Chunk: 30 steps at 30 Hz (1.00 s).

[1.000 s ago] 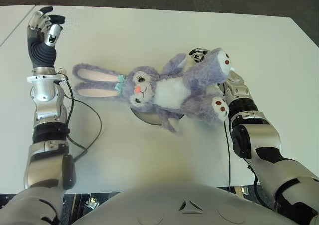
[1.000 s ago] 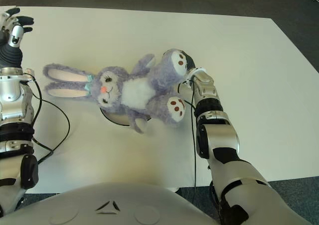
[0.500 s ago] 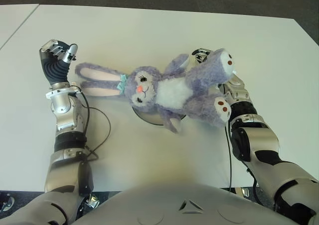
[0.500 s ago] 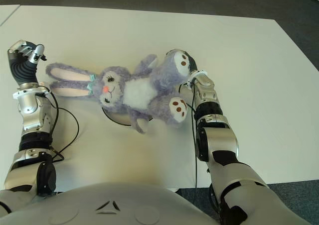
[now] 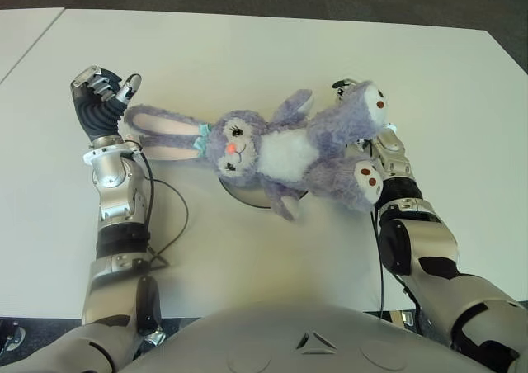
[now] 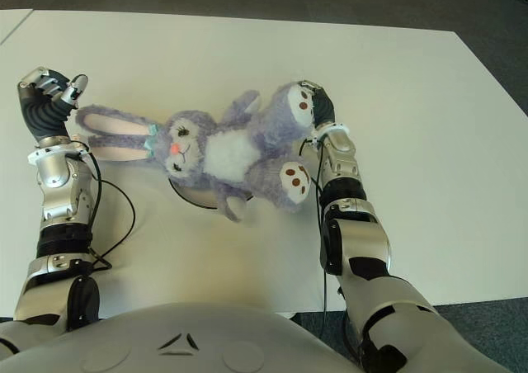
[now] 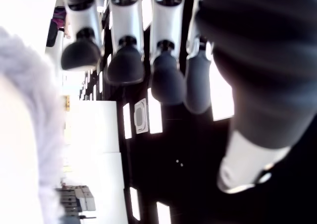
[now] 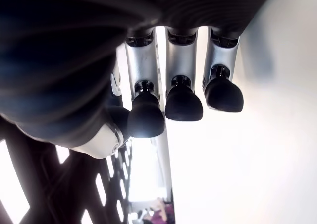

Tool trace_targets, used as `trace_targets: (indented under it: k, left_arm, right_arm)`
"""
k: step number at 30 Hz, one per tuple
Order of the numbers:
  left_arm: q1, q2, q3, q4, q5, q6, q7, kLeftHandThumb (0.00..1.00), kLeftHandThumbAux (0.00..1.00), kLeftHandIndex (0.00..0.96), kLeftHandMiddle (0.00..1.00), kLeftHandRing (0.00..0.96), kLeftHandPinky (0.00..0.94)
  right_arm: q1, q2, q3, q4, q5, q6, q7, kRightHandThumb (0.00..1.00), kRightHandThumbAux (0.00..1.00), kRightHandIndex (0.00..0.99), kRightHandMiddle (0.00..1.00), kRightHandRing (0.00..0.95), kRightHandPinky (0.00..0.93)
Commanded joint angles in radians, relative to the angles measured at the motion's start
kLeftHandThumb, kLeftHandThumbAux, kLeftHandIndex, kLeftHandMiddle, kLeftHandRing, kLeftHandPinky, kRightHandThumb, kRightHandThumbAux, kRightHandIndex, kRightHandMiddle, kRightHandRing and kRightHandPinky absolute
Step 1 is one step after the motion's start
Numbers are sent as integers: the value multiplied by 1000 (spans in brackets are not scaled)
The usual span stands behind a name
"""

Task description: Put the doll into the plate.

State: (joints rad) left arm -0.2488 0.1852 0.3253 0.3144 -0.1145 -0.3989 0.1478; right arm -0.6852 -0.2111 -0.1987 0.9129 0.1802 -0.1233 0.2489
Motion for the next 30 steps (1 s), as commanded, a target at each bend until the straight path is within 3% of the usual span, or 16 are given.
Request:
trace_targets:
  k: [1,5,11,30]
  left_arm:
    - [70,-39,-24,-12,25,58,16,188,839,697,824,821,804]
    - [89,-55,-36,-47,24,81,19,298,827,698,839,844,832]
    - [112,-78,-49,-80,11,98,21,383,810,706,856,868,862]
    - [127,-104,-51,-71,-3,119,34,435,795,780,882,888,881]
  right_arm:
    - [54,5,-21,29,4,21,-37,692,726,439,829,817,794]
    - [49,-5,-44,36,14,5,-46,692,726,439,838,830,796]
    - [32,-21,-74,66,21,-13,-74,693,726,439,845,837,787]
    - [9,-45,-134,87,44,-22,-131,697,724,439,834,819,799]
